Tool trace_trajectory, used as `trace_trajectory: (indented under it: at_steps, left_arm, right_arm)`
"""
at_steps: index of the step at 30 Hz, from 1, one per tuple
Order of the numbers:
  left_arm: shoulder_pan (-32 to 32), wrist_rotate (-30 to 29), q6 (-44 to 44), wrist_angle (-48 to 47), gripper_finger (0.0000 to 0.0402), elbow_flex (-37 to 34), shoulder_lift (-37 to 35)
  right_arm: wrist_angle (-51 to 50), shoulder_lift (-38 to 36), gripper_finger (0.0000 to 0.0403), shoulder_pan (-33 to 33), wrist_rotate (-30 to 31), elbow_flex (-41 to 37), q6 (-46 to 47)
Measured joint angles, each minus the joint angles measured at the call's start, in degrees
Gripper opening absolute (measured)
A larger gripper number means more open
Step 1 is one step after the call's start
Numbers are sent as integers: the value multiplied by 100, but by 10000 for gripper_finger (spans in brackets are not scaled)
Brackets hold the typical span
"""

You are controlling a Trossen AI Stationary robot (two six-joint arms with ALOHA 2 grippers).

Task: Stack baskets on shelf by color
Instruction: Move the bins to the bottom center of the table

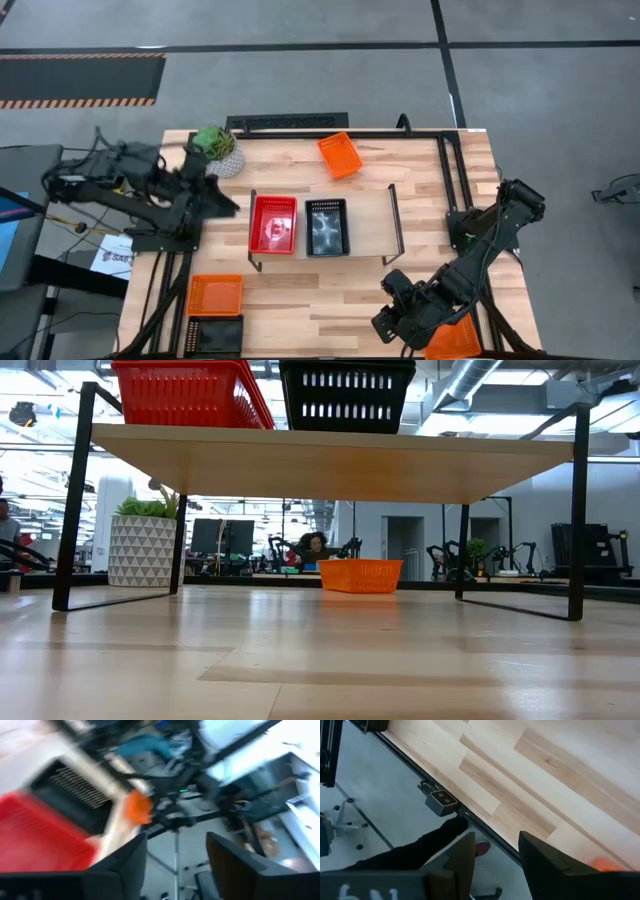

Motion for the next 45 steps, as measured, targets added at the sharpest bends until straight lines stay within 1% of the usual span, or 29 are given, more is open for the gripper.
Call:
trace_trajectory:
  at_steps: [1,3,5,7,8,12,16,20,25,27,29,32,34,36,42,45]
  left_arm:
    - [-310,-235,-6,113,164,17,103]
    - [-914,-536,-164,-11,122,15,371]
    - [-1422,-656,-445,-206,73,15,710]
    - [-1868,-685,-819,-594,25,4,1113]
    - [-2094,-713,-1015,-757,13,4,1313]
    - [-3022,-783,-1737,-1321,4,4,1998]
    - [-3928,-1040,-2544,-1783,1,4,2580]
    - [-4632,-1236,-2907,-2339,0,4,3101]
    - [-5042,-1215,-3091,-3584,0,4,3740]
    - [-5111,-1230,-3254,-3802,0,4,3946]
    - [-5176,-1172,-3241,-3708,0,4,4109]
    - [-5228,-753,-3142,-3291,0,4,4369]
    - [-5277,-614,-3145,-2972,0,4,4482]
    - [-5325,-669,-3215,-2793,0,6,4557]
    - [-5330,-671,-3392,-2705,0,2,4743]
    - [-5300,-566,-3229,-2183,0,-2,4853]
  right_arm:
    - [-8,0,170,35,57,1,0]
    - [-18,0,167,100,147,0,-9]
    - [-37,5,165,155,270,0,-17]
    - [-124,14,162,191,360,0,-32]
    - [-190,17,161,206,378,0,-43]
    - [-261,17,156,216,398,1,-170]
    - [-271,17,150,214,400,1,-305]
    - [-273,17,145,214,400,-1,-464]
    - [-272,17,139,199,400,1,-603]
    - [-272,17,137,201,400,1,-612]
    - [-272,17,135,201,400,1,-612]
    - [-270,17,133,201,400,0,-612]
    - [-270,20,132,201,398,-1,-612]
    - [-270,20,132,201,400,-1,-616]
    - [-270,20,134,201,398,1,-762]
    - [-269,20,132,201,398,0,-767]
